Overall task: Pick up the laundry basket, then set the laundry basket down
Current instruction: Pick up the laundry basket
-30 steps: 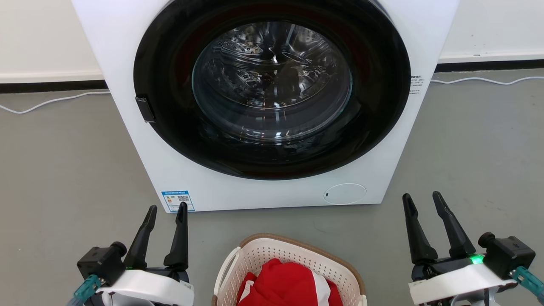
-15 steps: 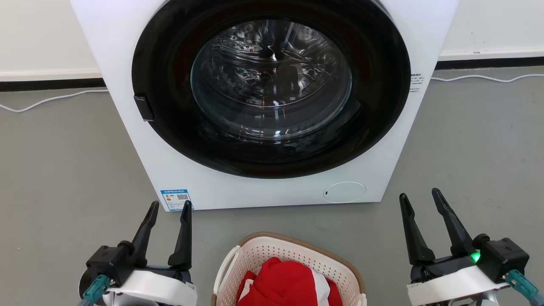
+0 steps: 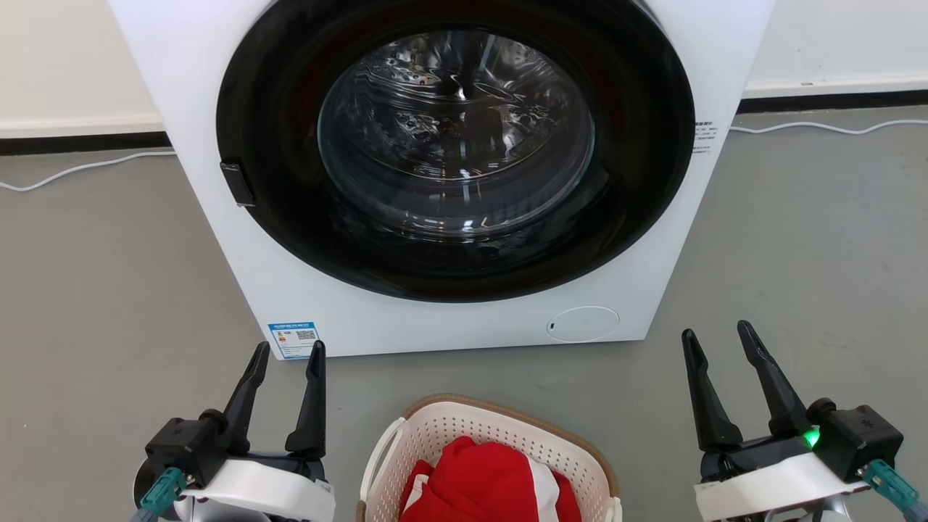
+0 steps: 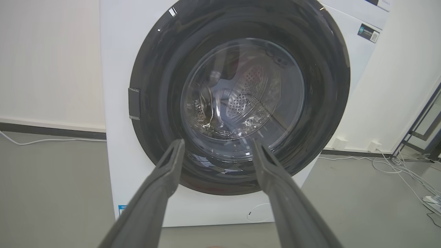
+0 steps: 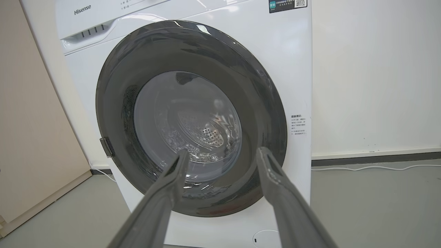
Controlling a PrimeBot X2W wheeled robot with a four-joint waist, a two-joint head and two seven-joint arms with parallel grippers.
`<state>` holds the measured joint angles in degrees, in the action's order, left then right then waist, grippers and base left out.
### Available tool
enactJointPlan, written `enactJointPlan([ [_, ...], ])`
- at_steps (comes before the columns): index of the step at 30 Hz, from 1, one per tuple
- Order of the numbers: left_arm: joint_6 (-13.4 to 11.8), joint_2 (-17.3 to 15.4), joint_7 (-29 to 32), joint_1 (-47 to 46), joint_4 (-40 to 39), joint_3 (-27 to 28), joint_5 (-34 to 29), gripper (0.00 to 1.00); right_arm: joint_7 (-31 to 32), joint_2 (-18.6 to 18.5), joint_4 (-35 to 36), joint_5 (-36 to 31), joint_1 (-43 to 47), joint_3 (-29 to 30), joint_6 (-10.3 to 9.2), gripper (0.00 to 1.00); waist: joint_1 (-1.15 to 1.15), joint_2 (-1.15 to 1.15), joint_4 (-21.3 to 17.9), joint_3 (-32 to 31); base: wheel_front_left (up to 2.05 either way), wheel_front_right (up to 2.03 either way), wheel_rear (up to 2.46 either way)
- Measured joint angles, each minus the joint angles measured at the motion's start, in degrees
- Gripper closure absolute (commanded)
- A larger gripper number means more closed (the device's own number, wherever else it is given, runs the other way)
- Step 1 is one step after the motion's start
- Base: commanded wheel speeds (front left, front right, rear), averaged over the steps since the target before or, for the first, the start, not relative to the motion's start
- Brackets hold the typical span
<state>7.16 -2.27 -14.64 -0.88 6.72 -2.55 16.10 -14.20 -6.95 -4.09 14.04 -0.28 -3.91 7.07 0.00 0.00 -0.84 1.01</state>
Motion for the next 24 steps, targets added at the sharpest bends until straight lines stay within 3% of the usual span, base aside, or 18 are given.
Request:
enactJointPlan([
  [12, 0.00, 0.03, 0.00, -1.92, 1.54, 0.60, 0.59, 0.00, 0.00, -0.02, 0.43, 0.10, -1.49, 0.09, 0.00, 0.00, 0.00, 0.00, -1.60, 4.03, 0.00, 0.00, 0.00],
  [24, 0.00, -0.29, -0.01, -7.09, 9.02, 2.29, 1.57, 0.00, 0.00, 0.13, 1.56, 0.42, -5.73, -0.44, 0.00, 0.00, 0.00, 0.00, -4.09, 11.95, 0.00, 0.00, 0.00],
])
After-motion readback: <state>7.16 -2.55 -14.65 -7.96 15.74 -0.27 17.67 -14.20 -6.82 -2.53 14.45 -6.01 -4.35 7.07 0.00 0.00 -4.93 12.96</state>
